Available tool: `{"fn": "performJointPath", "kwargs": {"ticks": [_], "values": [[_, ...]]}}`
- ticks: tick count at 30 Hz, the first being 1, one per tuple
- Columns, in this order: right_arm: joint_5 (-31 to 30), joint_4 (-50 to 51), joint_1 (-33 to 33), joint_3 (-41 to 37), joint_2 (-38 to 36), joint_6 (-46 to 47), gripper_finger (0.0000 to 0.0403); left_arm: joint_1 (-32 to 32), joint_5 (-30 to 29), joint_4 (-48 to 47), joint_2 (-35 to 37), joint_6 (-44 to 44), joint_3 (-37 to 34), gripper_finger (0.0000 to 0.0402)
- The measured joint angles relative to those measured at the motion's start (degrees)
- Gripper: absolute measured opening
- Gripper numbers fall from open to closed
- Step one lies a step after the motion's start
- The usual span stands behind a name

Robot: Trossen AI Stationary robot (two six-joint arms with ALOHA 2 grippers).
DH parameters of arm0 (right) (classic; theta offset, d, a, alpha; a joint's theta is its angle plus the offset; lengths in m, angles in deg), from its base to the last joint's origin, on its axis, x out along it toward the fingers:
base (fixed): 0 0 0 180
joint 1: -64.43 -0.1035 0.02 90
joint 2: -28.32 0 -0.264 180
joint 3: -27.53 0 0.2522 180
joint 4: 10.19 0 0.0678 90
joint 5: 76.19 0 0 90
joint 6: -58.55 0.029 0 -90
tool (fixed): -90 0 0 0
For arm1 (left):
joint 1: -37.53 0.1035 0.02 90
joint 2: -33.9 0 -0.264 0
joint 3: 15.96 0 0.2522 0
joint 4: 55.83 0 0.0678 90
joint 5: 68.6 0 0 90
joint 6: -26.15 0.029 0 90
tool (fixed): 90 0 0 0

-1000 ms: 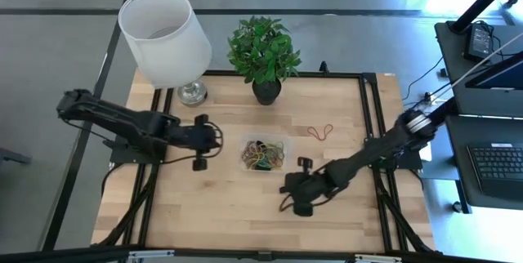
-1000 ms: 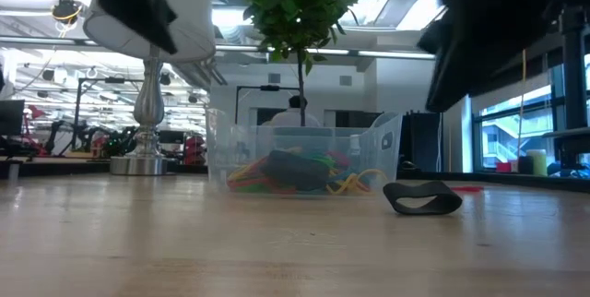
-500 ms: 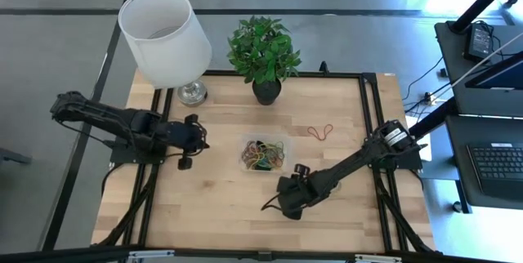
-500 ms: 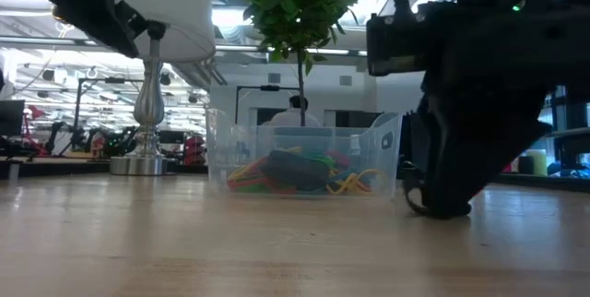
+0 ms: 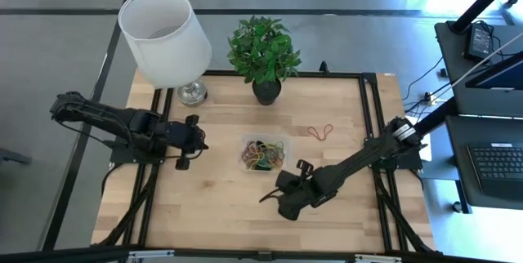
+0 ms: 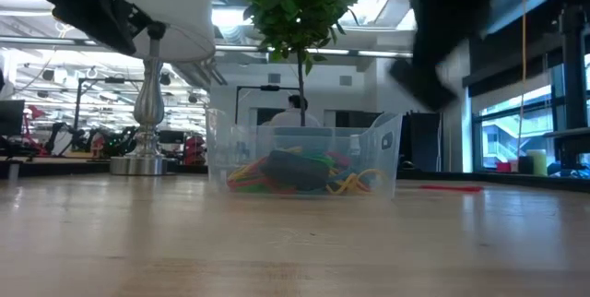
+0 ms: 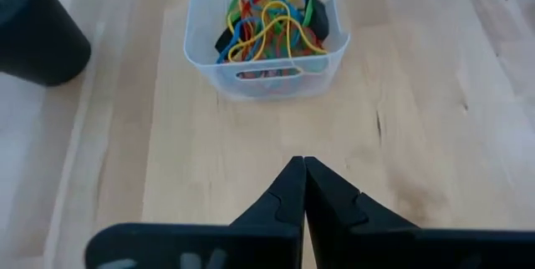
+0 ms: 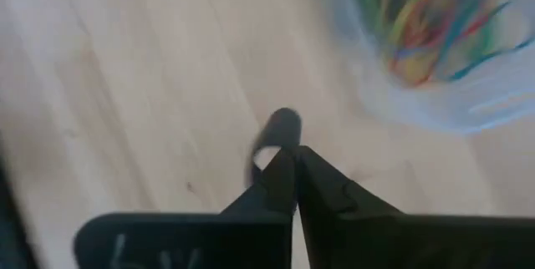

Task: Pick and place rubber bands into bin
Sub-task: Put the black rubber band into the transparent container

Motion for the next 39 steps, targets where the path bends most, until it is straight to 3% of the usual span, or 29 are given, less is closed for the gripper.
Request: {"fn": "performJointPath", "kwargs": {"ticks": [5, 11, 18, 22, 30, 39], "values": [[-1.4, 12.8, 3.0, 13.4, -0.4, 0.4, 0.0005, 0.2, 0.8, 0.0, 1.0, 3.6, 0.0, 0.0003], [-2.1, 15.8, 10.4, 21.1, 0.1, -2.8, 0.0003, 1.7, 0.9, 9.2, 5.6, 5.6, -5.5, 0.0001], [3.1, 18.5, 18.1, 22.0, 4.2, -8.7, 0.0002, 2.3, 4.3, 19.2, 11.7, 5.1, -13.2, 0.0001], [5.7, 22.3, 20.7, 22.1, 6.9, -8.8, 0.0002, 2.3, 4.2, 22.0, 13.9, 5.1, -15.7, 0.0003], [10.0, 21.1, 22.9, 22.1, 11.5, -16.0, 0.0004, 2.4, 2.1, 37.1, 22.5, 5.8, -24.9, 0.0002], [12.1, 21.3, 23.3, 22.1, 13.4, -16.6, 0.0031, 8.1, 2.6, 38.4, 33.4, 7.1, -30.6, 0.0002]]}}
